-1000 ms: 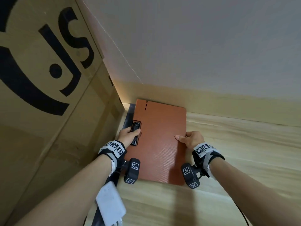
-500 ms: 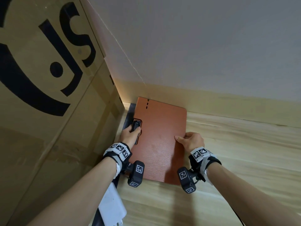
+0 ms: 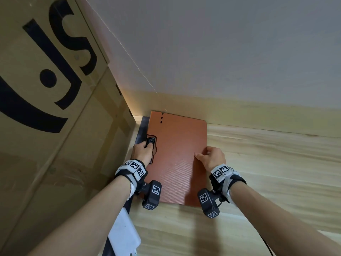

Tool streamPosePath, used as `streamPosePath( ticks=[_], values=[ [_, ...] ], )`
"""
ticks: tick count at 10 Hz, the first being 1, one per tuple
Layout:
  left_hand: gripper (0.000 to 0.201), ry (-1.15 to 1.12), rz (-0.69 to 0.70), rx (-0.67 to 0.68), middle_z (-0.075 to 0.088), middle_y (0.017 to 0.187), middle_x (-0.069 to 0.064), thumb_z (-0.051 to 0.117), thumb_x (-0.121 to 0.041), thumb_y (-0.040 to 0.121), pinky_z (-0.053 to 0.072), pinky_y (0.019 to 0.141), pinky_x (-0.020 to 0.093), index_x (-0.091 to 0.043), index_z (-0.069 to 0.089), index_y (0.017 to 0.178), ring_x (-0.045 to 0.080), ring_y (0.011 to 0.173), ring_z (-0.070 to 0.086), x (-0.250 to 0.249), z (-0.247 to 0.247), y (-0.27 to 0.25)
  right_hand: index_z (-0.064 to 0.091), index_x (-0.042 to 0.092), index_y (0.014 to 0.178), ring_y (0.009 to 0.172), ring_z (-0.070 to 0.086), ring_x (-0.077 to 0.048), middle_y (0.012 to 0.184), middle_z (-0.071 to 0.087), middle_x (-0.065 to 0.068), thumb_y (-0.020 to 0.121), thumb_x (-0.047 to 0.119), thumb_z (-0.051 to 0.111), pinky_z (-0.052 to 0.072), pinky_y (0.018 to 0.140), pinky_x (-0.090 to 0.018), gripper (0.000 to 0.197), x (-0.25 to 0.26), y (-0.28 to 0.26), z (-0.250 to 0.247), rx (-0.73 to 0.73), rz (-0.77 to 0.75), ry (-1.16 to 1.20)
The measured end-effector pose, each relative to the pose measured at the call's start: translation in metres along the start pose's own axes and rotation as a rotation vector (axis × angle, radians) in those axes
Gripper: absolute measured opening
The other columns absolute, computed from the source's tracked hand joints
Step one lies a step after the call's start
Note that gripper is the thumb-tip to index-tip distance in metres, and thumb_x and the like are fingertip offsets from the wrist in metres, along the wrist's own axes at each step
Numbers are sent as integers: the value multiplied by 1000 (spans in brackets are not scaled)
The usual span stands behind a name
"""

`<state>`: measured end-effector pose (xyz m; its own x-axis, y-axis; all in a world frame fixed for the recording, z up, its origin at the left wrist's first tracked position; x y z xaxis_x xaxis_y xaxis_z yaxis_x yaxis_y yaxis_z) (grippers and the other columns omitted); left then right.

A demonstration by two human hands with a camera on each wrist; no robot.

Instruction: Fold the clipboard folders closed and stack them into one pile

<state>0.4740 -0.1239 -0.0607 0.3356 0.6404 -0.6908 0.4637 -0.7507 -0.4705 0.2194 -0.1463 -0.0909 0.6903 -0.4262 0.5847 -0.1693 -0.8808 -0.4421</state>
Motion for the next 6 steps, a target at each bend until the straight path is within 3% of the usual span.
streamPosePath(
  ticks=[1,3,4,5,6],
  values=[
    [25,14,31,7,69,94,15,51,-28,97,50,78,36,-11,70,95,30,83,60,1,-1,-1,65,12,79,76,62,-26,85,68,-6,76,46,75,47,66,-29,36,0,1,3,-11,8,-18],
    [26,67,42,19,67,95,9,52,-31,98,49,81,34,-13,70,99,31,91,62,0,-4,-1,63,13,85,81,64,-29,98,62,-11,74,56,69,57,78,-42,44,-3,3,10,-2,-48,-55],
    [23,87,23,34,67,107,13,51,-31,97,50,91,39,-15,66,103,35,102,61,-2,-3,1,60,12,89,84,63,-29,102,58,-11,76,53,70,56,79,-41,45,-5,3,9,26,-49,-45],
    [39,118,-3,25,63,121,16,50,-33,91,49,96,46,-11,58,123,36,106,60,-8,-7,-2,57,16,83,77,63,-23,102,61,-12,78,54,67,49,64,-30,40,-11,-2,2,61,-37,30],
    [54,118,61,-79,51,136,14,53,-28,89,44,102,46,-14,44,140,35,120,53,-17,-11,-8,60,13,119,104,63,-22,122,63,-7,87,47,62,50,85,-32,46,-19,-11,-10,34,-33,173]
  ],
)
Point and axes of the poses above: each hand's wrist, its own y-axis towards the middle knuckle, its own z-axis out of the palm, x = y × z, the point moved 2 cm from there along y, towards the middle knuckle
